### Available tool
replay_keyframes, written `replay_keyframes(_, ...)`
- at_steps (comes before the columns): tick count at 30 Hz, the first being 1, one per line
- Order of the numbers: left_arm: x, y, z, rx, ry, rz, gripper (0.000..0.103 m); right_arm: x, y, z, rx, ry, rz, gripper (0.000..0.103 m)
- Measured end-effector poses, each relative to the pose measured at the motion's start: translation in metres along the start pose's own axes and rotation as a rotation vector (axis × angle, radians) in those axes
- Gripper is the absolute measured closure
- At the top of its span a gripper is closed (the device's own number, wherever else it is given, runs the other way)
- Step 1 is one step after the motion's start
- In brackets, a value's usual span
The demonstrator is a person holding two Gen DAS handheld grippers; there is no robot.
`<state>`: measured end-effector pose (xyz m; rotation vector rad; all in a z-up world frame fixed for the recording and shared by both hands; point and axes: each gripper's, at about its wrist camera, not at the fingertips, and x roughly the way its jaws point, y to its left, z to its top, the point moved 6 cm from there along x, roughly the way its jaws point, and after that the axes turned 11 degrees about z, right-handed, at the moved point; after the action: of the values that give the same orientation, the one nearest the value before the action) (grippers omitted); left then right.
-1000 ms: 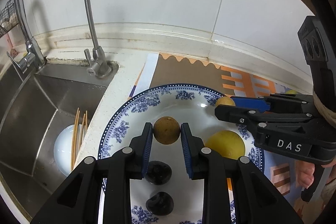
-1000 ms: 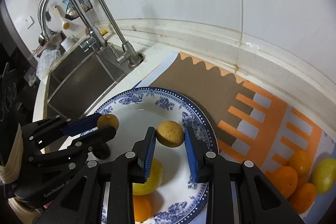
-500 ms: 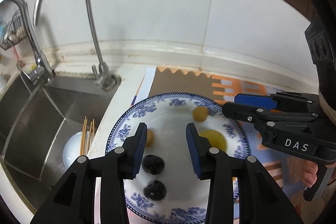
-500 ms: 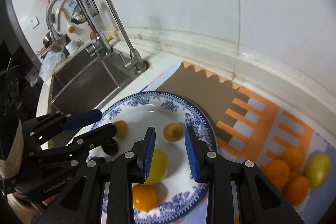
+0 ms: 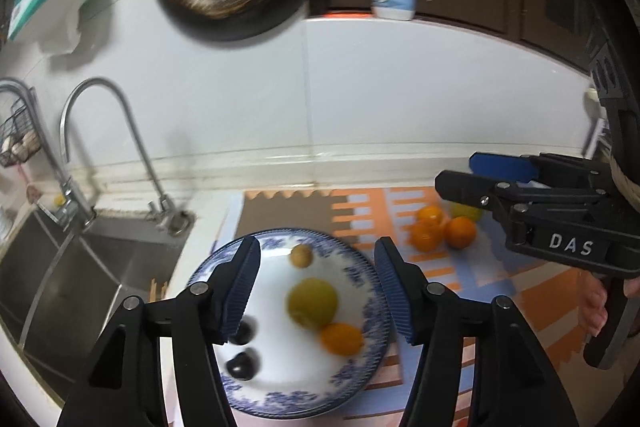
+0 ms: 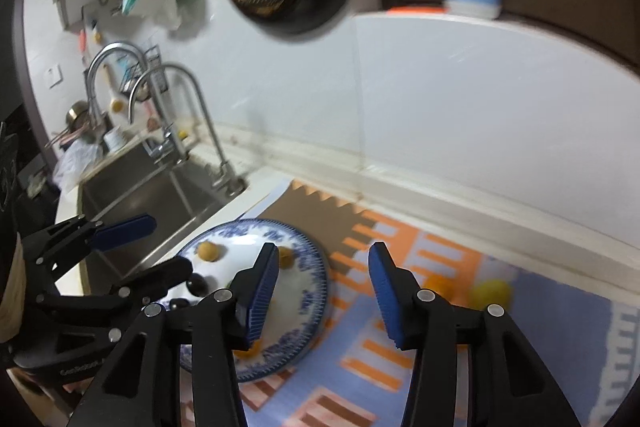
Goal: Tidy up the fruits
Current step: 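Move both tools back to the oranges on the mat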
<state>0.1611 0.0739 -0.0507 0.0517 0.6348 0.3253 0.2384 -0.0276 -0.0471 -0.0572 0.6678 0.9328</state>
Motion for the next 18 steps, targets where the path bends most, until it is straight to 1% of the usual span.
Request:
replay_keyframes(2,-0.002,-0.010,0.002,0.021,-0.015,-0.020,0.045,-0.013,-0.007,-0.001,0.008,-0.025,-0.030,0.048)
replay_keyframes(3,-0.003,-0.014,0.002,0.032,-0.021,-0.028,0.044,-0.021,-0.010,-0.001,0.009,-0.038,-0.056,0.047)
replay_keyframes(5,-0.004,-0.025,0.004,0.067,-0.041,-0.048,0.038,-0.031,-0.016,-0.002,0.009,-0.053,-0.092,0.047)
replay_keyframes(7,-0.002,-0.036,0.007,0.101,-0.059,-0.076,0.032,-0.041,-0.023,-0.004,0.013,-0.064,-0.128,0.043)
replay_keyframes(9,0.002,-0.044,0.009,0.120,-0.049,-0.116,0.032,-0.048,-0.030,-0.008,0.011,-0.072,-0.164,0.041)
replay_keyframes(10,0.005,-0.047,0.010,0.125,-0.041,-0.141,0.032,-0.051,-0.032,-0.011,0.010,-0.071,-0.183,0.041)
replay_keyframes(12,0.011,-0.052,0.011,0.140,-0.033,-0.161,0.032,-0.053,-0.039,-0.017,0.017,-0.060,-0.207,0.041)
replay_keyframes(15,0.019,-0.061,0.014,0.190,-0.046,-0.190,0.032,-0.051,-0.047,-0.026,0.026,-0.037,-0.236,0.041)
replay_keyframes(18,0.026,-0.070,0.017,0.243,-0.051,-0.237,0.032,-0.046,-0.052,-0.034,0.024,-0.004,-0.251,0.041)
